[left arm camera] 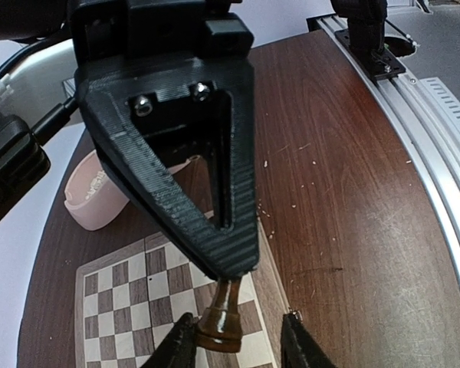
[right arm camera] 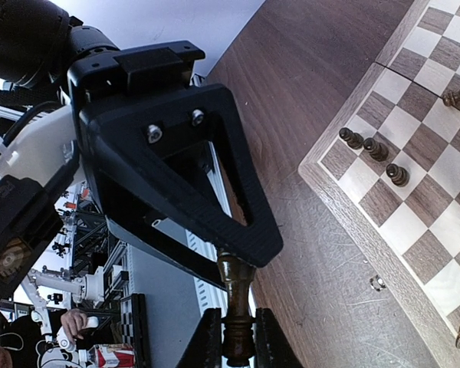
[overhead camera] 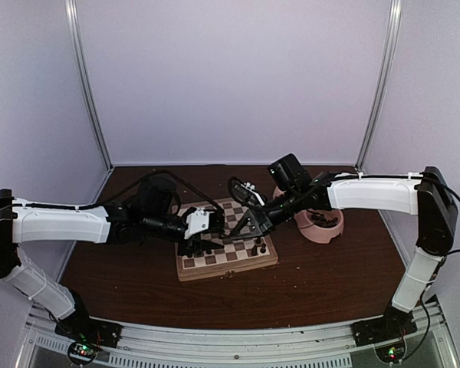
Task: Set up the chess pieces on the board
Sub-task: Pass from the right arm to the left
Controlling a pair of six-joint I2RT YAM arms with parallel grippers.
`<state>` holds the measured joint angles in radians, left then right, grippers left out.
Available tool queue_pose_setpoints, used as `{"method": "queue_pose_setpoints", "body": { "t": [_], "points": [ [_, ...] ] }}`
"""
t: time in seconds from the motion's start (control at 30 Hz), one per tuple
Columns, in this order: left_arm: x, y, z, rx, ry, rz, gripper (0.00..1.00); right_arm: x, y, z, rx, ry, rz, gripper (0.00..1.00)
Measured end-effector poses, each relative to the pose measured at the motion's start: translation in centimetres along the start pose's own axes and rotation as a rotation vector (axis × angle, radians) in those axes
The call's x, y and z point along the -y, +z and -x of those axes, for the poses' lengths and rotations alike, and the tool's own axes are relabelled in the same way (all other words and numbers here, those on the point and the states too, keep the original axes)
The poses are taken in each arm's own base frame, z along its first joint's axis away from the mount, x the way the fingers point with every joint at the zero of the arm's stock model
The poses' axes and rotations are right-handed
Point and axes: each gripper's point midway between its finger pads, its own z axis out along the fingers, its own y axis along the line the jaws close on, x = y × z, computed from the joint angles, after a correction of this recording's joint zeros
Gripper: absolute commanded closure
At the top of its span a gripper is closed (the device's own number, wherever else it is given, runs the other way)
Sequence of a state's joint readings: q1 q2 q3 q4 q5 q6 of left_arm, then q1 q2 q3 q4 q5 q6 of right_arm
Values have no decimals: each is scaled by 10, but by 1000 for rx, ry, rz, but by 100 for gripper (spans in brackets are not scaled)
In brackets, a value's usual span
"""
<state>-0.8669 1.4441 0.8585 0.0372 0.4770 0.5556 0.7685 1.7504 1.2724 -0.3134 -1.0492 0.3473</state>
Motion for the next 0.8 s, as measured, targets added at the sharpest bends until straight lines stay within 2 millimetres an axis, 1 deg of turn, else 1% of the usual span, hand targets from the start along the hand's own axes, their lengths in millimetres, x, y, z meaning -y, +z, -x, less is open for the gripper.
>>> {"method": "queue_pose_setpoints", "body": {
  "t": [0.03,0.07,0.2,0.3,0.33,0.4,0.43,0.5,0.53,0.57,0.63,0.7,0.8],
  "points": [
    [0,0,0,-1,-1,0,76,0,0,0,0,0,1,100],
    [-1,0,0,0,-3,2,80,0,0,0,-1,0,4,100],
    [-4,-1,2,6,1,13,85,-1,1,0,-3,-1,7,99],
    [-5,-1,2,7,1,17,87,-1,1,0,-3,-2,10,92],
    [-5,-1,2,8,-1,18,87,-1,1,0,-2,-2,11,87],
    [-6,-1,2,9,-7,24,87,-2,1,1,2,0,12,78],
    [-7,-1,3,10,-9,27,87,-2,1,2,5,1,12,69],
    [-10,-1,3,18,-20,47,87,-1,1,6,22,-7,4,57],
    [-12,0,4,23,-27,59,87,-1,0,8,34,-16,-2,52],
    [-13,0,4,29,-38,69,87,-1,-1,9,43,-13,-7,48],
    [-18,-1,5,39,-73,105,87,-2,-5,10,76,-34,-25,45],
    [-23,-2,5,48,-119,139,86,-5,-11,11,111,-43,-43,44],
    [-33,-5,7,78,-212,201,87,-12,-23,17,186,-82,-74,44]
  ]
}}
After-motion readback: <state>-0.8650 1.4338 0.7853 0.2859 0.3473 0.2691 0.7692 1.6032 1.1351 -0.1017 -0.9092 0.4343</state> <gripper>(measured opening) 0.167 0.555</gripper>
